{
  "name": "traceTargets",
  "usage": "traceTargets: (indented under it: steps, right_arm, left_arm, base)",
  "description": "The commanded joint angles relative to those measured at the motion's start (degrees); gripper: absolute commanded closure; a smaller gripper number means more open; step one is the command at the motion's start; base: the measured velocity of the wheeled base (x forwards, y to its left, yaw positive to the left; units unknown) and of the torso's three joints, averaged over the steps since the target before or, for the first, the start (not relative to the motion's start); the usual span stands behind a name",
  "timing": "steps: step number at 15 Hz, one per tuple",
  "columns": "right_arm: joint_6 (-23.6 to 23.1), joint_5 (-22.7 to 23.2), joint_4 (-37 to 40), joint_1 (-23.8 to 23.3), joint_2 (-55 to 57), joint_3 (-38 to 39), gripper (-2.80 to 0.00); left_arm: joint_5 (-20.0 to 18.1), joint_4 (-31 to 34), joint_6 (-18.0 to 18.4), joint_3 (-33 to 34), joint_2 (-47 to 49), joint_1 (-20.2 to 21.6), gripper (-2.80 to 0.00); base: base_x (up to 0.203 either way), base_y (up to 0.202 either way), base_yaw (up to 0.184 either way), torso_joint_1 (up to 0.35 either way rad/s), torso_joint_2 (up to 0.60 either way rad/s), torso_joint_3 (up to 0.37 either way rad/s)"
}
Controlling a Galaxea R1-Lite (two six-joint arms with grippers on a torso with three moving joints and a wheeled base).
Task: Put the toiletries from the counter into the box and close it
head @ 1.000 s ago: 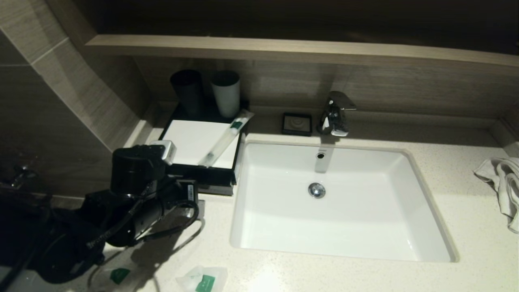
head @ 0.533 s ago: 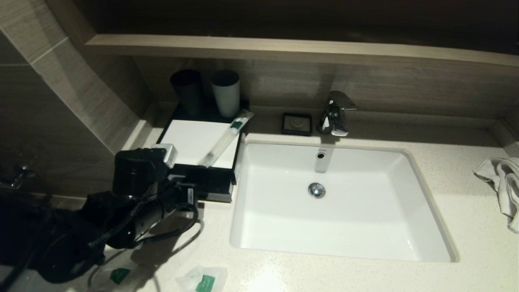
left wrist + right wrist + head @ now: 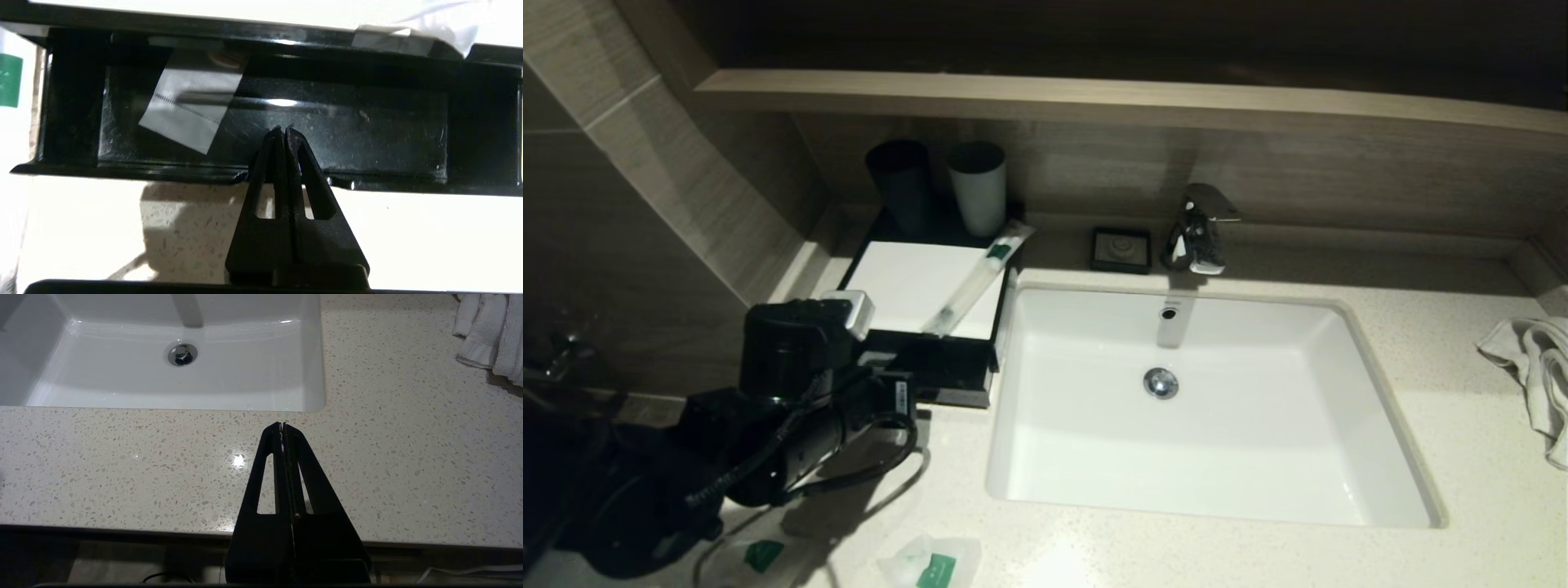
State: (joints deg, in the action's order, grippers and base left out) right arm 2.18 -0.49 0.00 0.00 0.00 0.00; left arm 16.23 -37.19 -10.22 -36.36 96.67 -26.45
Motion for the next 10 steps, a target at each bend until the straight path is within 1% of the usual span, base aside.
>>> traceTargets:
  steps: [1, 6, 10]
  right_arm:
    - [0.0, 0.0, 0.0, 0.0, 0.0, 0.1, 0.00]
    - [0.0, 0.0, 0.0, 0.0, 0.0, 0.1, 0.00]
    - [0.0, 0.0, 0.0, 0.0, 0.0, 0.1, 0.00]
  left_arm:
    - [0.0, 0.8, -0.1, 0.4, -2.1, 0.0, 0.00]
    - [0.1, 3.9, 0.0, 0.7, -3.2, 0.0, 0.00]
    - [0.0, 7.8, 0.0, 0.6, -5.2, -0.2, 0.00]
  base:
    - [0.000, 0.000, 0.000, 0.000, 0.00, 0.000]
    - [0.000, 0.000, 0.000, 0.000, 0.00, 0.000]
    - [0.000, 0.000, 0.000, 0.000, 0.00, 0.000]
